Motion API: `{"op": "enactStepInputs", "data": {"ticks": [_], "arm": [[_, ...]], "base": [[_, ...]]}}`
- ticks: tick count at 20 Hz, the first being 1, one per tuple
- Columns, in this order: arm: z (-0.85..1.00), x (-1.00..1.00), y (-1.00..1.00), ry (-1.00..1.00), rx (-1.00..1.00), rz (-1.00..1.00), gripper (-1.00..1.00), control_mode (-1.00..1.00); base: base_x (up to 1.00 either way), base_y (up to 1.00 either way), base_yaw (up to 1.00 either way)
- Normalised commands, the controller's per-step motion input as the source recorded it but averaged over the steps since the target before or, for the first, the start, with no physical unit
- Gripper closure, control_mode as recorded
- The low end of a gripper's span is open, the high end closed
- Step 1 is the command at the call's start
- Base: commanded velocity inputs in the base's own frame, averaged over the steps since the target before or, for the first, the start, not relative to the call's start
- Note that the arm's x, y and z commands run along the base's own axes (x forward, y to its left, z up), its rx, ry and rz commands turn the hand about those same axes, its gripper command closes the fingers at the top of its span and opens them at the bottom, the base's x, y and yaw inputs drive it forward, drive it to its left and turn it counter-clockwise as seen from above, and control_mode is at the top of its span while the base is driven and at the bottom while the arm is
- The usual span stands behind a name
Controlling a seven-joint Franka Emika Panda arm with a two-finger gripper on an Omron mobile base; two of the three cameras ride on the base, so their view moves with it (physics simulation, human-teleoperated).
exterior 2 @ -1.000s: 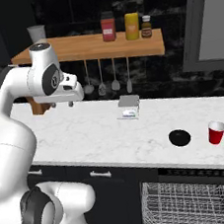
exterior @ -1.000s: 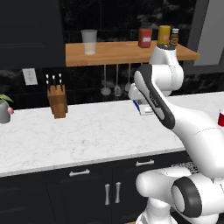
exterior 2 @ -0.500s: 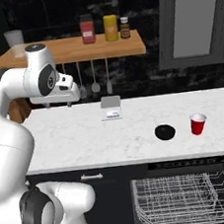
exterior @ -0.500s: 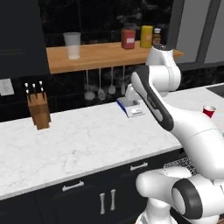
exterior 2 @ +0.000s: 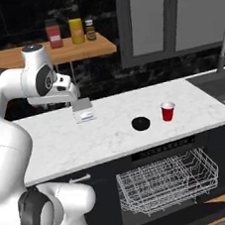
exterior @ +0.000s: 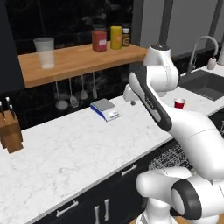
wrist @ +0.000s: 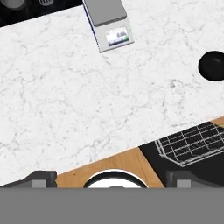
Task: Pick up the cup and bowl from the counter, place them in the dishwasher, and close the dishwasher door.
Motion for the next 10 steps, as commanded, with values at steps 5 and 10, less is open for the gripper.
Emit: {"op": "enactStepInputs", "data": {"ticks": [5, 10], "arm": [[0.0, 0.0, 0.0, 0.0, 0.0, 0.0, -1.0, 1.0], [0.0, 0.0, 0.0, 0.0, 0.0, 0.0, -1.0, 1.0]], "base": [[-0.07, 0.42, -0.35], [-0.1, 0.41, -0.27]]}}
